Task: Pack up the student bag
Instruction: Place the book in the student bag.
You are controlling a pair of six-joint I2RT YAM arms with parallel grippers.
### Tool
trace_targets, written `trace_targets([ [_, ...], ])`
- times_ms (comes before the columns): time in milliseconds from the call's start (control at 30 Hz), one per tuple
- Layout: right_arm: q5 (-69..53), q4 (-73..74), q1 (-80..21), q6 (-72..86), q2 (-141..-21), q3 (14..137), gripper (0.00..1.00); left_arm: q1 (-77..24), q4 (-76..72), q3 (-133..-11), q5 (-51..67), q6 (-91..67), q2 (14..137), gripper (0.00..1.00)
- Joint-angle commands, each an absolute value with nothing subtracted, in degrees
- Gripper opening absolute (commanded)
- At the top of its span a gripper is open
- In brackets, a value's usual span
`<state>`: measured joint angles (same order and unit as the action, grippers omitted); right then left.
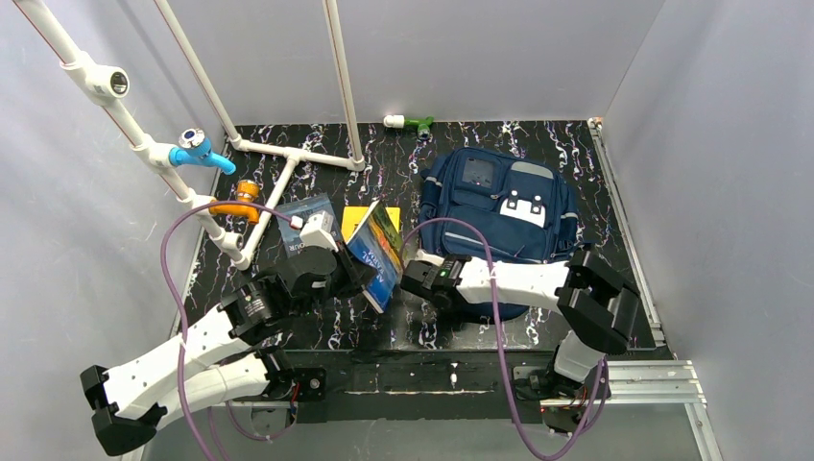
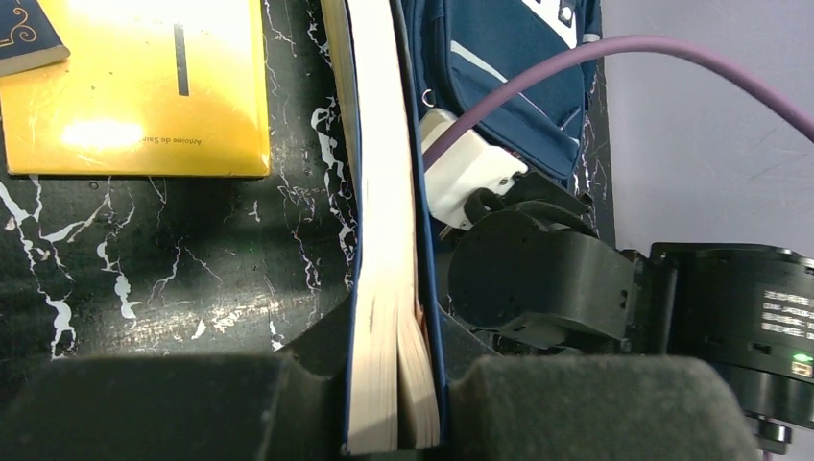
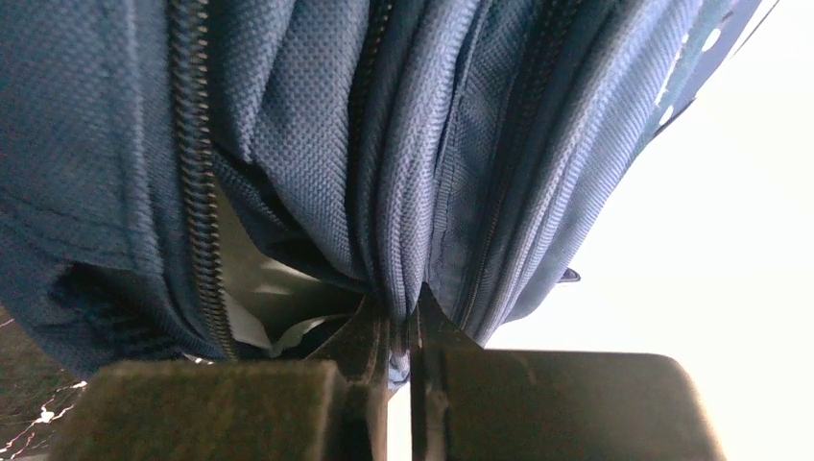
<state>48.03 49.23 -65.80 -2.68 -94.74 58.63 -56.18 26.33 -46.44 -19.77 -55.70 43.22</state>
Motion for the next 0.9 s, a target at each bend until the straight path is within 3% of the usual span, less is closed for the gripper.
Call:
trace_targets([
  [0,53.4,49.5,-65.9,0.3,-87.8,62.8,0.01,-55.9,25.0,-46.3,-20.5,-57.6,41.0,0.00],
  [367,54.2,39.0,-65.8,3.8,-65.3,68.9,0.01,-55.9,20.5,-44.7,-16.4,-63.7,42.1,0.00],
  [867,54.9,39.4,-65.7,8.3,-68.7,74.9,0.01,-55.0,-2.9,-41.1,-1.0,-73.9,57.9,0.00],
])
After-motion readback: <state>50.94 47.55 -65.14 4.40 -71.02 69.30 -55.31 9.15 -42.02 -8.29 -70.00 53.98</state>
